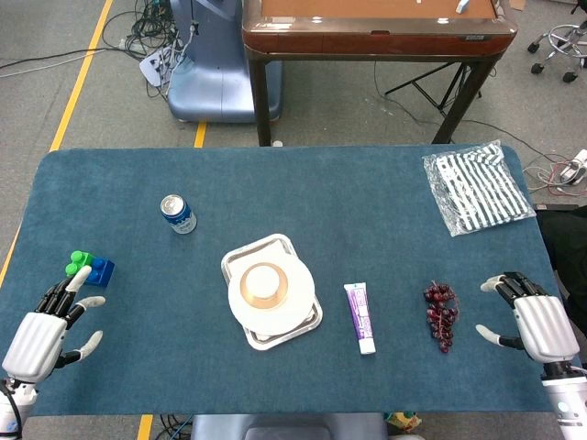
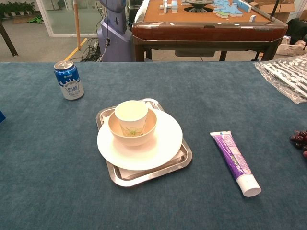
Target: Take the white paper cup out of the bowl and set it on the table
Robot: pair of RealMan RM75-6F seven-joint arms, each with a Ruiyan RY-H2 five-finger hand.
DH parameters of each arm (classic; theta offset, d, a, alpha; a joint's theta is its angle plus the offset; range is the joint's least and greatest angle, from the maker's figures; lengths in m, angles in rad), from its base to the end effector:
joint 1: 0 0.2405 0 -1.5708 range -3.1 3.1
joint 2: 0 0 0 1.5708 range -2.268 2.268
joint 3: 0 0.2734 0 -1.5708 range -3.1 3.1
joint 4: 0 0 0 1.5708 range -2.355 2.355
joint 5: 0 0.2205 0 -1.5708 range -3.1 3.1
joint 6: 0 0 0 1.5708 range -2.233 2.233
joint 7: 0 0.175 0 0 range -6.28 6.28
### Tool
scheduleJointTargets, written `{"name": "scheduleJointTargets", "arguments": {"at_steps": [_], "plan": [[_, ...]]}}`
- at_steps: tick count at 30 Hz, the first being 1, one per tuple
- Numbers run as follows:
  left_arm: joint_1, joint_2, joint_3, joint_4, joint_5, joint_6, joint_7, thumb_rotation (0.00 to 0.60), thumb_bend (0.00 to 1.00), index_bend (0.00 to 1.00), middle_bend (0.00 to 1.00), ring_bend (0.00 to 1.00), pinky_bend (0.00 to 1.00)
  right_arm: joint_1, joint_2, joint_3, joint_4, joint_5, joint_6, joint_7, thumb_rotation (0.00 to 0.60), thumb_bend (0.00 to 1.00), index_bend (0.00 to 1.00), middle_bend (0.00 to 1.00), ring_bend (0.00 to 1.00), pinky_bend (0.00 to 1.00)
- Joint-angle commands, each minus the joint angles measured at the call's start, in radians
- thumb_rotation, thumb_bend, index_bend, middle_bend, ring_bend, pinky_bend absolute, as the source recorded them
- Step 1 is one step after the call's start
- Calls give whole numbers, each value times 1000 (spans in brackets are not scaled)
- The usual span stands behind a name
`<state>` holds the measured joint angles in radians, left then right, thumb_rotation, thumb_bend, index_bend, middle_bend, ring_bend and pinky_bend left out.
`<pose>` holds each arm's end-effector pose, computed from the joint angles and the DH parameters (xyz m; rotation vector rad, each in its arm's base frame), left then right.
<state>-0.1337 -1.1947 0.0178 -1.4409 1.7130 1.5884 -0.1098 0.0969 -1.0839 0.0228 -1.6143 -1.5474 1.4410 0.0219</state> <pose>-0.3135 0.2130 0.1359 -1.5759 -0.7819 -1.0830 -0.3288 -0.2118 0.1541 1.4724 -0.9205 0.8847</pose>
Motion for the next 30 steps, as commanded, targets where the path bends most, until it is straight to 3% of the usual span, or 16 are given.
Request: {"name": "scheduleJointTargets", "arguments": {"at_steps": [1,11,16,19,30], "plan": [[0,-3,0,2,0,1,2,600,278,326,18,0,96,-7,-5,3,2,-8,21,6,600,174,392,357,224,342],[-2,-4,1,2,-18,-15,5,600,278,330,21,0,96,-1,-18,15,16,9,12,15,600,174,407,374,242,342],[-1,-4,6,-5,-8,-11,7,600,278,440,21,0,96,-3,-19,16,11,12,17,5,600,174,408,375,244,342],[-6,-9,8,-3,3,-12,11,600,278,456,21,0,96,-7,-17,19,7,18,22,4,600,174,408,375,244,342],[-82,0,13,-57,52,-94,8,600,278,467,20,0,96,-23,-21,28,10,21,56,10,600,174,408,382,245,342]]}}
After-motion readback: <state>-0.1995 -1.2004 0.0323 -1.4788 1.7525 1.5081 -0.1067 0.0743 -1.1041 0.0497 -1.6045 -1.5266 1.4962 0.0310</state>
